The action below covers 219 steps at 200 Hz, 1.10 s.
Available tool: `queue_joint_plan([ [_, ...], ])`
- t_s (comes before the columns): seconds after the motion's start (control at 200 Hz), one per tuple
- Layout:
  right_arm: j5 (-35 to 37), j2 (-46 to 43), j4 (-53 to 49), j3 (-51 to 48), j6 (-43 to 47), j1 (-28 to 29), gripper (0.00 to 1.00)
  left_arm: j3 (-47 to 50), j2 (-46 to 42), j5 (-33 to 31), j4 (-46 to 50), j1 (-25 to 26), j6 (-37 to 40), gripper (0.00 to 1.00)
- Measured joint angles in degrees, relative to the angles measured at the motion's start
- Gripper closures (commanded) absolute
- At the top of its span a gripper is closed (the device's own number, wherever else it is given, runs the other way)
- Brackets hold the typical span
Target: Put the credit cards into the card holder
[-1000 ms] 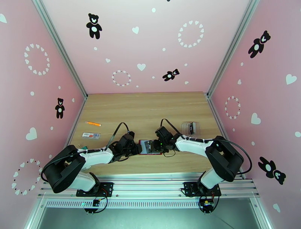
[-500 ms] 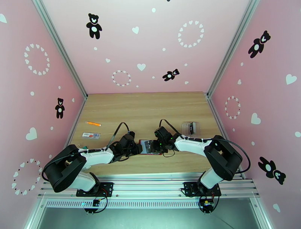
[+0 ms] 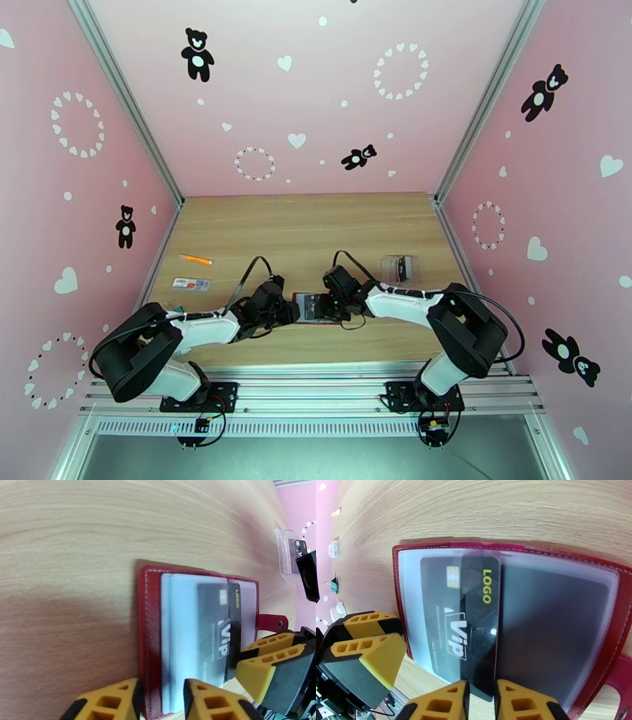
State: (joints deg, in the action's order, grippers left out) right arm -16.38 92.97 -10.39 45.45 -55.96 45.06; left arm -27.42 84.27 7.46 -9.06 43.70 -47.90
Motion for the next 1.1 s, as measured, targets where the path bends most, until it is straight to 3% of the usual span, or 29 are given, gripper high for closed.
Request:
queue_joint_plan([
  [0.26, 0.7, 1.7, -1.6, 3.3, 1.5, 1.2, 0.77, 0.0, 0.1, 0.0, -0.2, 0.0, 0.0, 0.65],
  [0.51, 5.2, 1.7, -6.8, 7.4, 3.9, 1.5, 0.69, 0.0, 0.1, 0.0, -0.2, 0.0, 0.0, 0.65],
  [1.096, 9.6, 8.6, -12.4, 15.5, 5.7, 1.3, 0.68, 0.0, 0.1, -0.2, -0.2, 0.0, 0.0, 0.65],
])
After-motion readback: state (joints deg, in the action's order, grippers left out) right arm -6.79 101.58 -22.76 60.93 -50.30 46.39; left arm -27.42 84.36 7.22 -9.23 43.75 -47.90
